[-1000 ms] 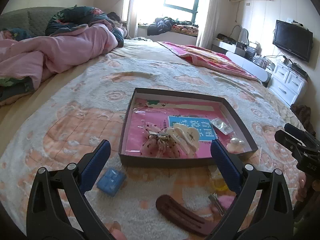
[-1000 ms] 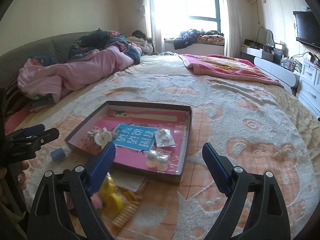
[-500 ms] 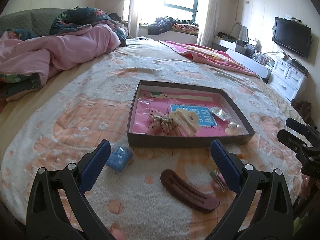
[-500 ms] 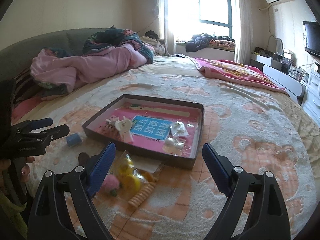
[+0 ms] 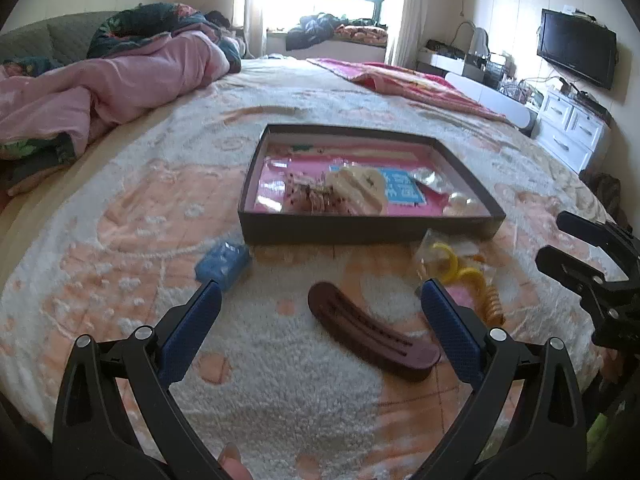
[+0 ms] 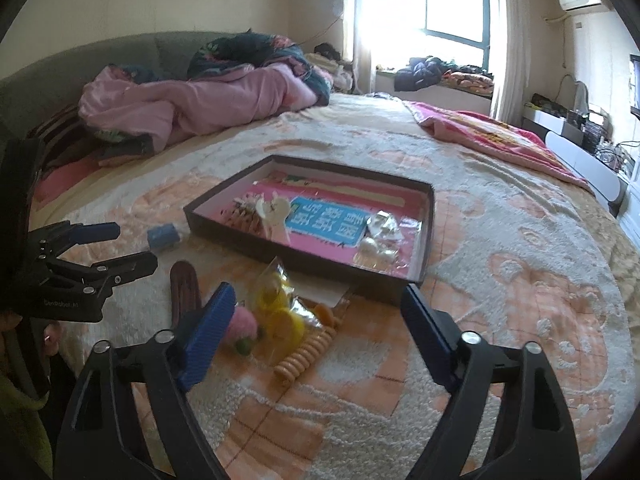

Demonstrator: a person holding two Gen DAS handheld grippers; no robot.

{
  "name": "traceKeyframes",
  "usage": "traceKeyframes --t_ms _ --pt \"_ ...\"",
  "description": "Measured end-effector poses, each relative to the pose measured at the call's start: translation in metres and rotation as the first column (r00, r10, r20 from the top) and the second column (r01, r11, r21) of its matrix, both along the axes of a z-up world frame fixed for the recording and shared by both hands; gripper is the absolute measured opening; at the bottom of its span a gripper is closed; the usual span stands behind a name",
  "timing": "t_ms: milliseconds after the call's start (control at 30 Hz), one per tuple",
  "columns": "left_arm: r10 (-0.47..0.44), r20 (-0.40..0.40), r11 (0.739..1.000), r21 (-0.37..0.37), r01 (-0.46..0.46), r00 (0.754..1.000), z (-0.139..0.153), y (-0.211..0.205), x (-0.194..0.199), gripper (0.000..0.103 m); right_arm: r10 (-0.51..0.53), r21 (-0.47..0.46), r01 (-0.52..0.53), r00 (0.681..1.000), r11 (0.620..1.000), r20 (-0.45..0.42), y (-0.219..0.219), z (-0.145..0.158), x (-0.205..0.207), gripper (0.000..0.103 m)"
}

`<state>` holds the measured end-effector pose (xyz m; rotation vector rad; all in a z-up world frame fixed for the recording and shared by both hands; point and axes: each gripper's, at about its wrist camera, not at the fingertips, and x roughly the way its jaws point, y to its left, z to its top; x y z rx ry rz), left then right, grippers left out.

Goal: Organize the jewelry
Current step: 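Withdraw both open grippers from the tray toward the remaining items, then grasp the brown hair comb with the left gripper while the right grasps the yellow bag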

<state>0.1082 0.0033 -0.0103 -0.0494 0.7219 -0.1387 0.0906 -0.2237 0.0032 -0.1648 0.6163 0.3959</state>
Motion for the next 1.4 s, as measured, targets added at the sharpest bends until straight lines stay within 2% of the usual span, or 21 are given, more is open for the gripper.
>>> traceKeyframes --t_ms 267,333,500,533,700,967,1067,1133,1267,1333,1400 --pt "-0.036 -0.073 0.999 -0.027 0.034 0.997 -0.02 -0.003 0.0 0.091 0.068 -0.042 -0.071 0.995 0.997 -0.069 0.013 -0.023 0.012 0.059" --pt "-0.044 -0.091 0.999 -0.036 0.041 0.995 -0.024 -0.004 0.001 0.085 0.083 -0.055 -0.088 0.993 0.995 -0.078 0.017 -0.028 0.016 0.053" --pt "-0.074 -0.156 0.995 -0.08 0.062 0.985 -0.039 -0.009 0.008 0.065 0.124 -0.087 -0.132 0.988 0.987 -0.096 0.026 -0.038 0.03 0.047" --pt "-0.074 -0.17 0.994 -0.087 0.06 0.983 -0.042 -0.01 0.009 0.064 0.129 -0.09 -0.138 0.987 0.986 -0.099 0.027 -0.039 0.032 0.046" --pt "-0.06 -0.193 0.994 -0.1 0.041 0.979 -0.049 -0.009 0.016 0.064 0.166 -0.095 -0.178 0.979 0.979 -0.122 0.037 -0.048 0.048 0.041" --pt "-0.042 -0.205 0.993 -0.119 0.018 0.978 -0.054 -0.009 0.026 0.067 0.224 -0.115 -0.242 0.962 0.963 -0.154 0.057 -0.055 0.067 0.04" --pt "-0.037 -0.205 0.994 -0.111 0.015 0.978 -0.056 -0.011 0.028 0.07 0.239 -0.095 -0.258 0.956 0.962 -0.171 0.061 -0.057 0.073 0.038" --pt "-0.034 -0.204 0.995 -0.102 0.013 0.978 -0.058 -0.014 0.03 0.072 0.243 -0.075 -0.259 0.954 0.963 -0.173 0.062 -0.057 0.075 0.027" --pt "-0.027 -0.203 0.997 -0.081 0.011 0.979 -0.058 -0.018 0.033 0.072 0.237 -0.009 -0.243 0.953 0.97 -0.188 0.053 -0.053 0.076 0.018" --pt "-0.016 -0.201 0.998 -0.058 0.005 0.98 -0.057 -0.021 0.034 0.068 0.225 0.044 -0.221 0.954 0.974 -0.2 0.043 -0.049 0.076 0.016" --pt "0.002 -0.199 1.0 -0.028 -0.008 0.98 -0.056 -0.023 0.035 0.052 0.213 0.061 -0.205 0.956 0.977 -0.2 0.037 -0.047 0.072 0.015"
